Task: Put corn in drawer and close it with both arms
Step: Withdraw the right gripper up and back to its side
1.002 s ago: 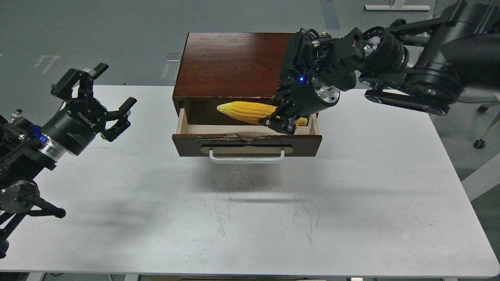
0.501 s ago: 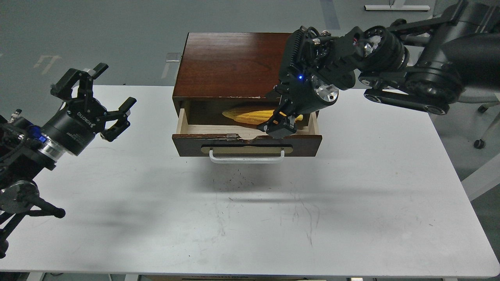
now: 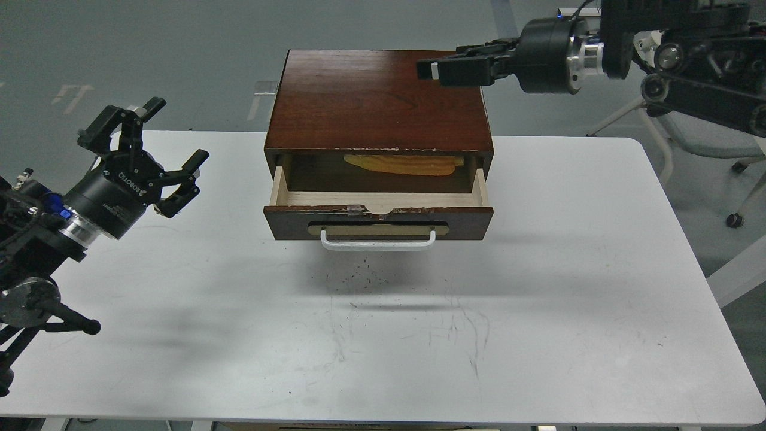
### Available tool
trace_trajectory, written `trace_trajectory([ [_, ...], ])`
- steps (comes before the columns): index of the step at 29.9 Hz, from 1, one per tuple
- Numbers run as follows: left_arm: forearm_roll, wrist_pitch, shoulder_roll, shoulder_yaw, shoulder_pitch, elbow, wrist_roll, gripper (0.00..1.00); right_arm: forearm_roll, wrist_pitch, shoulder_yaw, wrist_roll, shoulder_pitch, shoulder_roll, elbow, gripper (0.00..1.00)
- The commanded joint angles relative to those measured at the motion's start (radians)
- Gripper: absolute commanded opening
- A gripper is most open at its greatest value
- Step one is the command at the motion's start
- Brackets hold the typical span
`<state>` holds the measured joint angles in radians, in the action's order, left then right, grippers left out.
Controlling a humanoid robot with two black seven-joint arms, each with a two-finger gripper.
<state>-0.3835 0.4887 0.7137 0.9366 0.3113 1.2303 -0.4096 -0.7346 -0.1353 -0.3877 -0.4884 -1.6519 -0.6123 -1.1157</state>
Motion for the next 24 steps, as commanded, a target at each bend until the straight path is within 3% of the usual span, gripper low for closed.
trace_trajectory([
  [1, 0.000, 0.000, -0.002, -0.001, 0.000, 0.000, 0.000, 1.00, 0.161, -0.001, 0.159, 0.000, 0.176, -0.075, 0.002, 0.96],
  [5, 0.000, 0.000, -0.004, -0.001, 0.000, 0.000, 0.000, 1.00, 0.271, 0.000, 0.358, 0.000, 0.402, -0.127, 0.010, 0.96],
  [12, 0.000, 0.000, -0.005, -0.002, -0.001, 0.000, 0.000, 1.00, 0.493, -0.003, 0.607, 0.000, 0.748, -0.118, 0.028, 0.99],
  [17, -0.001, 0.000, -0.007, -0.002, -0.003, 0.000, -0.001, 1.00, 0.619, -0.021, 0.633, 0.000, 0.854, -0.083, 0.131, 1.00],
  [24, -0.005, 0.000, -0.005, -0.002, -0.003, 0.000, -0.017, 1.00, 0.764, -0.150, 0.635, 0.000, 0.908, -0.053, 0.175, 1.00],
])
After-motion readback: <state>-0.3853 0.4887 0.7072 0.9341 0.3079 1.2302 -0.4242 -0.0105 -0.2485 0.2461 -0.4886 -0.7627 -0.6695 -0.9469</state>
